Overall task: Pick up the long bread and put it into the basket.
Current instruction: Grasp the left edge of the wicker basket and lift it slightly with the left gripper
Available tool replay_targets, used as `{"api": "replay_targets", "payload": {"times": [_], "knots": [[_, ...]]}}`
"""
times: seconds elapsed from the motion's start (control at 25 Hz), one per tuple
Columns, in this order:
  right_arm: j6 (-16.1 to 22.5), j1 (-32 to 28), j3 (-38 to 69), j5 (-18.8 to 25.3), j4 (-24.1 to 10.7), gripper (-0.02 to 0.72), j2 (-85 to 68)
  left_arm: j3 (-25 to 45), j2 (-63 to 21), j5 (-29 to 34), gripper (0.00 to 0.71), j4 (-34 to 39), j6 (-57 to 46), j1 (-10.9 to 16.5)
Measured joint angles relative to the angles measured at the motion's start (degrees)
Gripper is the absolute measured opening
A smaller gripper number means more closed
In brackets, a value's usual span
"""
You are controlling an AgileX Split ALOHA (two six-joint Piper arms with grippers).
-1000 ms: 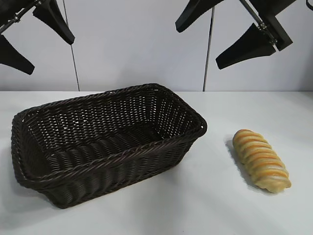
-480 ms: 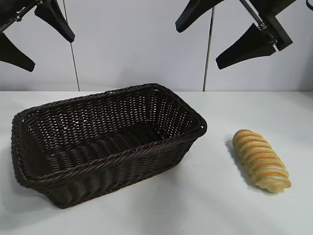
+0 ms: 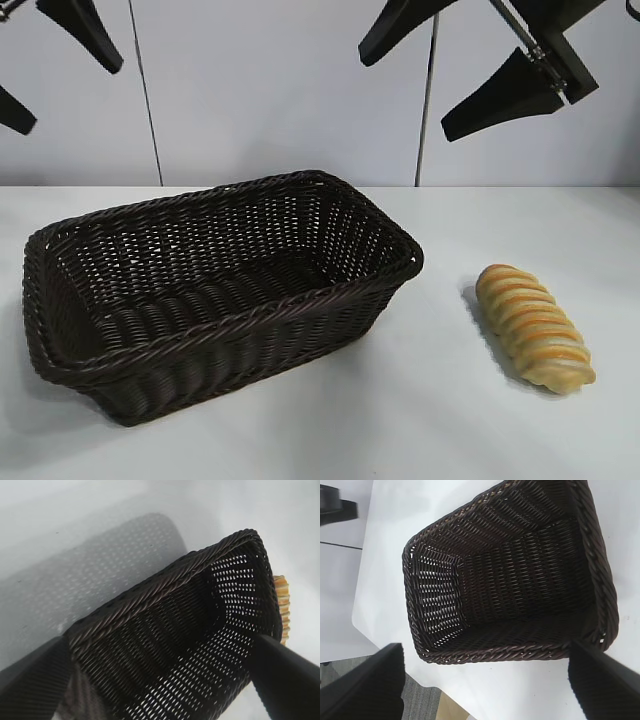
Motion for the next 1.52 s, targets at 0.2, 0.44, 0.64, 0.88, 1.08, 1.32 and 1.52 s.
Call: {"api": "replay_targets", "payload": {"times": [0.2, 0.44, 0.64, 0.88, 1.08, 1.32, 1.52], "knots": [[0.0, 0.0, 0.0, 0.0, 0.0, 0.61, 0.0, -0.2, -3.7, 0.8, 0.695, 5.1, -1.3, 0.0], [0.0, 0.0, 0.0, -0.1, 0.0, 0.61, 0.0, -0.2, -5.2, 1.0, 0.695, 3.2, 0.1, 0.0], [0.0, 0.0, 0.0, 0.1, 0.1, 0.61, 0.0, -0.2, -5.2, 1.0, 0.695, 2.7, 1.3, 0.0], [0.0, 0.0, 0.0, 0.1, 0.1, 0.61, 0.0, 2.3, -5.4, 1.0, 0.695, 2.7, -4.6, 0.0], [0.0, 0.0, 0.0, 0.1, 0.1, 0.61, 0.0, 14.1, -5.6, 0.9, 0.695, 2.7, -5.1, 0.0], [0.0, 0.0, 0.0, 0.1, 0.1, 0.61, 0.0, 23.6, -5.5, -1.8, 0.695, 1.9, -5.1, 0.0], [0.0, 0.0, 0.0, 0.2, 0.0, 0.61, 0.0, 27.0, -5.5, -6.3, 0.695, 1.5, -5.7, 0.0]]}}
